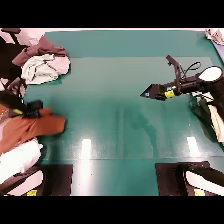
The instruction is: Fold the shirts.
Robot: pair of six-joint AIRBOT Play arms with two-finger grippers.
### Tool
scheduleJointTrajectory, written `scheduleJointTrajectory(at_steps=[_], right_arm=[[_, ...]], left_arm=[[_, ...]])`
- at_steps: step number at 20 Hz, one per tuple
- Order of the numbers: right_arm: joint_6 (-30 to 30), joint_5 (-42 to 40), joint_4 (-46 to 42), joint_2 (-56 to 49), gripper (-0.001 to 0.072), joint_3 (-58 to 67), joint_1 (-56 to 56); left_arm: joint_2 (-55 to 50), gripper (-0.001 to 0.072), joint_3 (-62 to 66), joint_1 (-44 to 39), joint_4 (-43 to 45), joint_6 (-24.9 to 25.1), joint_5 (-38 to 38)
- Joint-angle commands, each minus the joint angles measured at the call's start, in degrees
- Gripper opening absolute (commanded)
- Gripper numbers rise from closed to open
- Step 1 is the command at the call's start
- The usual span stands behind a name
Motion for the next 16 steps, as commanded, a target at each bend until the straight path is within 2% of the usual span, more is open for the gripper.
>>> scheduleJointTrajectory(at_steps=[1, 3, 5, 8, 10, 14, 16], right_arm=[[0.5, -5.1, 0.1, 0.0, 0.0567, 0.0, -3.8], [0.5, -7.6, 0.6, 0.1, 0.0567, 0.0, -6.4], [0.4, -9.2, 1.8, 0.1, 0.0567, 0.0, -8.9], [0.3, -9.9, 7.4, 0.9, 0.0567, 0.2, -14.3], [0.2, -10.9, 7.9, 2.8, 0.0567, 1.2, -18.4], [-0.6, -10.4, 7.9, 8.8, 0.0568, 2.4, -29.2], [-0.6, -9.4, 8.0, 11.7, 0.0568, 1.6, -34.1]], left_arm=[[1.8, 0.0022, 12.3, -2.9, -21.0, -2.1, 7.7], [1.0, 0.0022, 20.7, -8.4, -22.6, -5.2, 17.5], [-1.7, 0.0022, 26.3, -14.2, -25.7, -6.7, 23.9], [-8.4, 0.0022, 32.3, -22.8, -35.6, -6.8, 31.6], [-13.5, 0.0022, 36.3, -28.2, -39.8, -6.4, 37.1], [-20.8, 0.0023, 40.3, -35.5, -39.8, -6.3, 39.1], [-23.9, 0.0023, 40.2, -37.9, -39.8, -6.3, 36.7]])
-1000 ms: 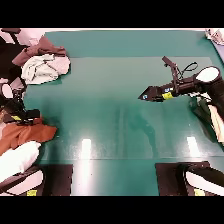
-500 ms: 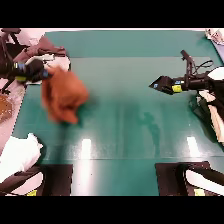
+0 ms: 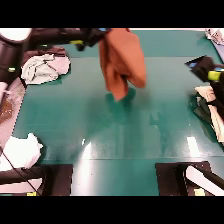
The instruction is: Fold the shirts.
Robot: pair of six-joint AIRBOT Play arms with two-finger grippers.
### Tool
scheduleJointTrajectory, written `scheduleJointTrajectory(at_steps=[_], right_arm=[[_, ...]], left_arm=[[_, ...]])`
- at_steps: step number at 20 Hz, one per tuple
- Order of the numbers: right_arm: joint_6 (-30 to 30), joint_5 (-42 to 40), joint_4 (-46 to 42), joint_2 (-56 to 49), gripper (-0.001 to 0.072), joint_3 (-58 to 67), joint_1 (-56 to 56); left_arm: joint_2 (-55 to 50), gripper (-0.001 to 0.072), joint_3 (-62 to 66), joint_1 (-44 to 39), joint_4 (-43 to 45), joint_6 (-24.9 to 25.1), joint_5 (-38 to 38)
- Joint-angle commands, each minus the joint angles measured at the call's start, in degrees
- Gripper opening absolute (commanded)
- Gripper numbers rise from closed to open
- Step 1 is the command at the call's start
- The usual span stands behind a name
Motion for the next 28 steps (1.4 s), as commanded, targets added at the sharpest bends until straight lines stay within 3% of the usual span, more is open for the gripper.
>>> scheduleJointTrajectory(at_steps=[1, 6, 9, 12, 13, 14, 15, 18, 22, 23, 24, 28], right_arm=[[-0.3, 0.9, 0.5, 5.2, 0.0568, -1.1, -8.3], [-0.4, 3.3, 0.1, 7.8, 0.0568, -4.9, -8.0], [-0.6, 3.2, 0.0, 7.7, 0.0568, -7.7, -3.9], [-1.8, 3.1, -0.1, 7.7, 0.0568, -9.9, -0.6], [-1.8, 3.0, -0.1, 7.7, 0.0568, -10.6, 0.0], [-1.8, 2.8, -0.1, 7.7, 0.0568, -11.3, 0.4], [-1.8, 2.8, -0.1, 7.7, 0.0568, -12.1, 0.7], [-1.8, 2.9, -1.3, 7.7, 0.0568, -13.3, 0.9], [-1.8, 2.8, -1.5, 7.7, 0.0568, -13.3, 0.9], [-1.8, 2.9, -1.4, 7.7, 0.0568, -13.3, 0.9], [-1.8, 2.9, -1.4, 7.7, 0.0567, -13.3, 0.9], [-1.8, 3.7, -1.5, 7.7, 0.0568, -13.3, 0.9]], left_arm=[[-6.1, 0.0023, 1.6, -5.2, -1.6, -0.1, -1.2], [-10.4, 0.0023, 1.6, -7.1, -0.4, -0.4, -6.1], [-12.0, 0.0024, 1.0, -7.1, 8.0, -5.2, -13.5], [-13.4, 0.0025, -1.7, -7.1, 15.9, -6.4, -17.1], [-13.5, 0.0163, -3.0, -7.1, 16.9, -6.4, -15.3], [-13.5, 0.0434, -3.8, -7.1, 16.9, -6.4, -13.3], [-13.5, 0.0511, -4.3, -7.1, 16.9, -6.3, -11.5], [-13.5, 0.0511, -4.2, -7.1, 16.1, -6.4, -9.4], [-13.5, 0.0504, -4.2, -7.1, 16.2, -5.9, -13.2], [-13.5, 0.0423, -4.2, -7.1, 16.2, -5.7, -13.7], [-13.5, 0.0422, -4.2, -7.1, 15.3, -5.4, -14.3], [-13.3, 0.0421, -4.1, -7.1, 6.4, 2.6, -19.5]])
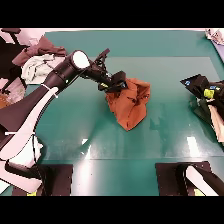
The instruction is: Fold the shirts.
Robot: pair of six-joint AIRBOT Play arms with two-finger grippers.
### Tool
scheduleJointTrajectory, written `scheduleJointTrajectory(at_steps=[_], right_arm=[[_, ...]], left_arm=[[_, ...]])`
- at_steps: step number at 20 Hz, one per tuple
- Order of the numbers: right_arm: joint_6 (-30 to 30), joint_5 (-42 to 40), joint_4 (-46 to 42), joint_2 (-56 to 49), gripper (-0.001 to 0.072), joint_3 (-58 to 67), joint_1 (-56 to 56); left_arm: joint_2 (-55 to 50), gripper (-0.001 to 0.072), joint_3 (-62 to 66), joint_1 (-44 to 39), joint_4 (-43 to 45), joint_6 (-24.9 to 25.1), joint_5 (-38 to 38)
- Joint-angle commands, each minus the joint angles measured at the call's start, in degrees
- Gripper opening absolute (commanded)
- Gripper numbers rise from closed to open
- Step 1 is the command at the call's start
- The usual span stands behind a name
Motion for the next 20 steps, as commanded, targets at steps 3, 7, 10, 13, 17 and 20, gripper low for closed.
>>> scheduleJointTrajectory(at_steps=[3, 7, 10, 13, 17, 20], right_arm=[[0.0, 0.7, 0.0, 0.0, 0.0568, 0.0, 0.1], [0.0, 1.0, 0.0, 0.0, 0.0568, 0.0, 0.1], [0.0, 1.3, -0.1, 0.0, 0.0568, 0.0, 0.1], [0.0, 1.2, 0.0, 0.0, 0.0567, 0.0, 0.1], [0.0, 1.3, 0.0, 0.0, 0.0568, 0.0, 0.1], [0.0, 0.6, 0.0, 0.0, 0.0568, 0.0, 0.1]], left_arm=[[0.2, 0.0419, 0.4, 0.0, -3.3, 5.8, -7.3], [0.2, 0.0024, 0.4, 0.0, -4.9, 7.0, -2.2], [0.2, 0.0024, 1.9, 0.0, -5.5, 7.1, -0.5], [0.2, 0.0023, 2.2, 0.0, -4.6, 7.1, -2.9], [0.2, 0.0022, 4.0, 0.0, -5.7, 7.1, -0.1], [0.2, 0.0022, 11.5, 0.0, -9.0, 7.0, 5.1]])
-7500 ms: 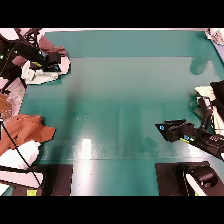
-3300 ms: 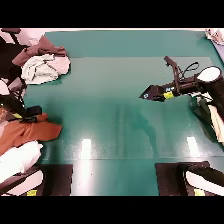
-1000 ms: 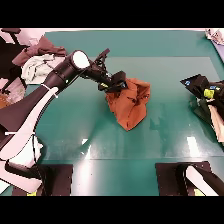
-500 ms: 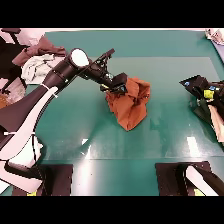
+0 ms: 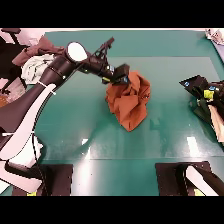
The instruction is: Fold the shirts.
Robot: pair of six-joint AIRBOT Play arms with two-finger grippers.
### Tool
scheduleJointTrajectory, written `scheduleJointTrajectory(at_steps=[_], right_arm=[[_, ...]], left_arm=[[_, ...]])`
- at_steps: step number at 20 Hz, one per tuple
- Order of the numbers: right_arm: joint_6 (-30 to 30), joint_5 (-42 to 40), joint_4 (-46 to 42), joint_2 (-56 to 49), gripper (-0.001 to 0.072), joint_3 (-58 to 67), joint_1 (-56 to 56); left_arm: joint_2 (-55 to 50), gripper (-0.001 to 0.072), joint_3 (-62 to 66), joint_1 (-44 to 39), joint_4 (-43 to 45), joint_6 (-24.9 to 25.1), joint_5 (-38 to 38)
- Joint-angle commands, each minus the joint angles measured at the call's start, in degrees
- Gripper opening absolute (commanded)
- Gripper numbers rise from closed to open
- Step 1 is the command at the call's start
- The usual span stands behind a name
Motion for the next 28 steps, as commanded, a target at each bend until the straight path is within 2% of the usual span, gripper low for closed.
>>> scheduleJointTrajectory(at_steps=[1, 4, 6, 8, 10, 11, 12, 14, 15, 17, 20, 23, 25, 27, 28], right_arm=[[0.0, -1.3, 0.1, 0.0, 0.0568, 0.0, 0.1], [0.0, -4.2, 0.7, 0.0, 0.0567, 0.0, 0.0], [0.0, -7.0, 1.2, 0.1, 0.0567, 0.0, 0.1], [0.0, -10.1, 4.0, 0.5, 0.0567, 0.0, -0.1], [0.0, -14.6, 5.2, 2.5, 0.0567, 0.0, -0.2], [0.0, -17.1, 5.0, 4.2, 0.0568, 0.0, -0.2], [-0.2, -18.8, 4.9, 5.9, 0.0568, 0.0, -0.2], [-2.2, -21.2, 4.5, 9.3, 0.0567, 0.0, -0.2], [-2.6, -22.1, 4.0, 10.5, 0.0567, 0.0, -0.2], [-2.6, -22.0, 1.4, 11.9, 0.0567, 0.0, -0.2], [-2.5, -18.4, 0.2, 11.1, 0.0567, 0.0, -0.2], [-2.3, -14.0, 0.2, 8.5, 0.0567, 0.0, 0.2], [-1.7, -11.2, 0.2, 6.9, 0.0567, 0.0, 0.2], [-1.6, -9.6, 0.1, 5.8, 0.0567, 0.0, 0.2], [-1.6, -9.0, 0.1, 5.4, 0.0567, 0.0, 0.2]], left_arm=[[0.1, 0.0022, 8.3, 0.0, -3.7, -0.1, 7.1], [0.1, 0.0022, 16.0, 0.0, -7.0, -2.3, 15.8], [0.1, 0.0022, 16.8, 0.0, -18.3, -1.0, 22.2], [0.1, 0.0022, 16.8, -1.2, -33.3, 7.1, 26.0], [0.1, 0.0022, 16.8, -2.4, -48.5, 19.3, 24.8], [0.1, 0.0022, 16.7, -2.6, -47.9, 20.5, 23.3], [0.1, 0.0022, 16.0, -2.2, -41.1, 16.6, 21.7], [0.1, 0.0022, 13.8, -1.1, -16.8, -2.2, 13.3], [0.0, 0.0023, 12.9, -0.9, -5.8, -9.2, 7.4], [0.0, 0.0023, 11.0, -1.2, 6.2, -12.7, 1.0], [-0.2, 0.0024, 6.8, -1.2, 13.3, -13.0, -4.2], [-0.4, 0.0027, 0.9, -1.1, 19.5, -13.1, -3.1], [-2.1, 0.0304, -0.2, -1.1, 18.9, -14.0, -0.2], [-4.0, 0.0495, -0.2, -1.1, 16.7, -13.9, 2.4], [-4.2, 0.0558, -0.2, -1.1, 16.9, -12.8, 3.2]])
